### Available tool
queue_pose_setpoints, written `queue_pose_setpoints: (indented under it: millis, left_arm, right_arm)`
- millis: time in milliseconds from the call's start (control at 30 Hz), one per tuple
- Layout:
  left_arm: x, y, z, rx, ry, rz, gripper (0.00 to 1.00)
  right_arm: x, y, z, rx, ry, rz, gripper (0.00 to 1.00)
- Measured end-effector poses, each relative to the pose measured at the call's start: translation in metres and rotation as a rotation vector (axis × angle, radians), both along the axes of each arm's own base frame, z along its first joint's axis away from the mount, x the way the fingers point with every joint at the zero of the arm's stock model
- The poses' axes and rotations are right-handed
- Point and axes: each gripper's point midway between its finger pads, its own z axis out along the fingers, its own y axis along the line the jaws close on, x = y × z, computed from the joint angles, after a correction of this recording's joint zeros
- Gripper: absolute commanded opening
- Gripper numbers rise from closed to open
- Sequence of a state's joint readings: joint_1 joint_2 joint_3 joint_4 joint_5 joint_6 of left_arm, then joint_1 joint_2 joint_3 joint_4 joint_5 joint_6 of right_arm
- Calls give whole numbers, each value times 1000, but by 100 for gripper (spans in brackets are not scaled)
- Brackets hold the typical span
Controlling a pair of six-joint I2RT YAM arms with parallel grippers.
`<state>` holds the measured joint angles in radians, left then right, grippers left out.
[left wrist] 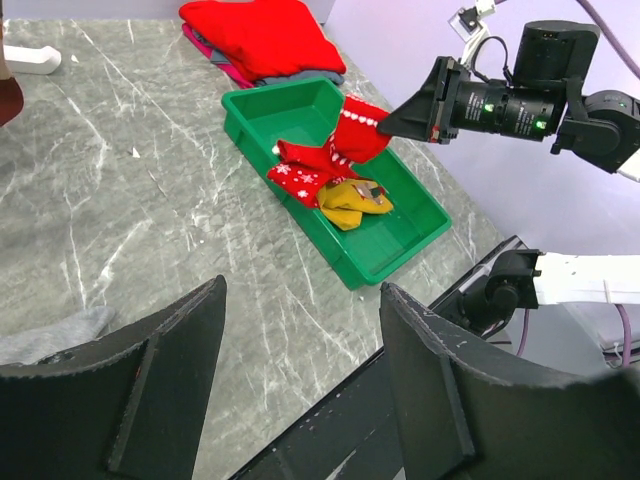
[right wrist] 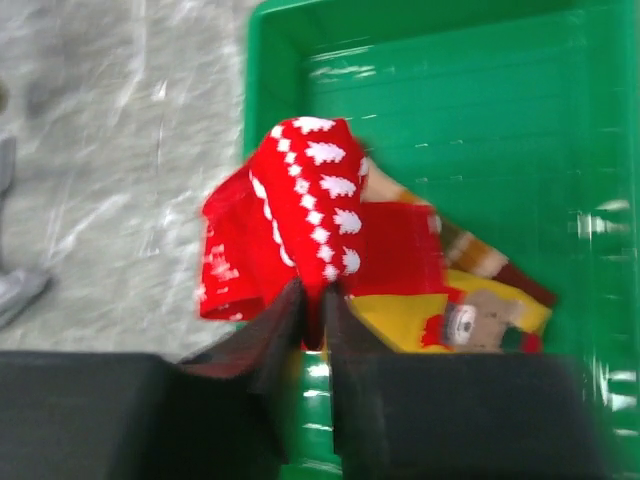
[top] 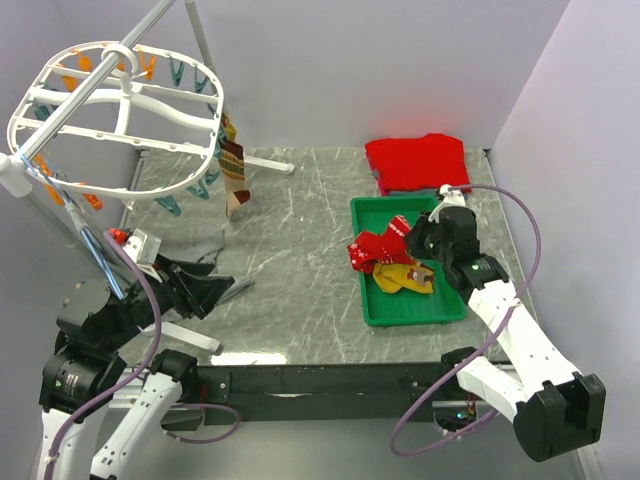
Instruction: Remove the socks clipped to the hanger
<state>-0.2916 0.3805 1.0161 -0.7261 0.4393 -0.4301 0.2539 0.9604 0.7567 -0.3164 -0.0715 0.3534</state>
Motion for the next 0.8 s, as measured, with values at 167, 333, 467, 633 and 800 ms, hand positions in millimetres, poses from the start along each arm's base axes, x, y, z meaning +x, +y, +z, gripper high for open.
queue_pose_setpoints:
  millis: [167, 333, 467, 633, 800]
  left_arm:
    - [0, 0, 0, 1, -1, 1, 68]
    - [-2, 1, 2, -4, -12, 1, 67]
    - [-1, 2, 3, -5, -15, 7, 66]
    - [-3, 4, 6, -14, -35, 25, 68]
    - [-6, 7, 12, -33, -59, 37, 69]
  right_arm:
    - [4, -20, -4, -44, 7, -101, 95]
    - [7, -21, 1, -118, 20, -128, 100]
    - [18, 18, 28, -154, -41, -40, 100]
    - [43, 112, 64, -51, -163, 227, 100]
    - [75, 204, 54, 59, -217, 486, 100]
